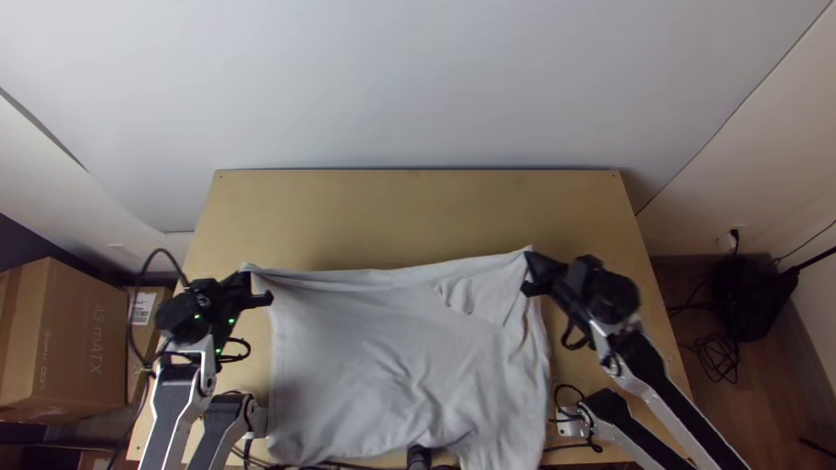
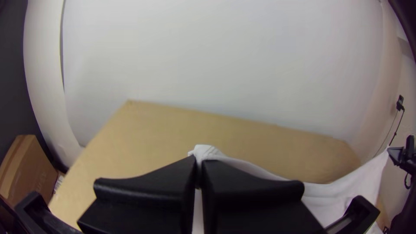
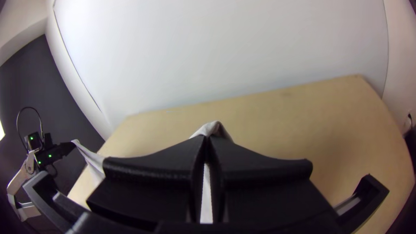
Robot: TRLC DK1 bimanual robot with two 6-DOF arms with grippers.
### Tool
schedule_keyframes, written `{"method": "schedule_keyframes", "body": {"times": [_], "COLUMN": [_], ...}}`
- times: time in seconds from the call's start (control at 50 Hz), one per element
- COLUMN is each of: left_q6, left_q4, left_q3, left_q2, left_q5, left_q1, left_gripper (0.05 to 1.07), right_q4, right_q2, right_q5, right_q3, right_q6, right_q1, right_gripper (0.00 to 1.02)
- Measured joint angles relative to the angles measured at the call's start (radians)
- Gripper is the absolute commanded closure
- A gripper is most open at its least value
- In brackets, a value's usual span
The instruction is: Fold the t-shirt
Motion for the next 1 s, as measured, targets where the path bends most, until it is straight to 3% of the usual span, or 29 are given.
{"method": "schedule_keyframes", "body": {"times": [0.24, 0.56, 1.0], "left_q6": [0.0, 0.01, 0.032], "left_q4": [0.254, 0.413, 0.426], "left_q3": [-0.038, 0.122, 0.555], "left_q2": [0.272, 0.704, 1.225], "left_q5": [0.0, 0.0, 0.08], "left_q1": [-0.019, -0.013, 0.021], "left_gripper": [1.05, 1.05, 1.05], "right_q4": [0.229, 0.243, 0.229], "right_q2": [0.336, 0.666, 1.013], "right_q5": [-0.001, -0.058, -0.09], "right_q3": [-0.023, 0.214, 0.52], "right_q6": [0.022, 0.022, 0.021], "right_q1": [-0.029, -0.124, -0.202], "right_gripper": [1.0, 1.0, 1.0]}}
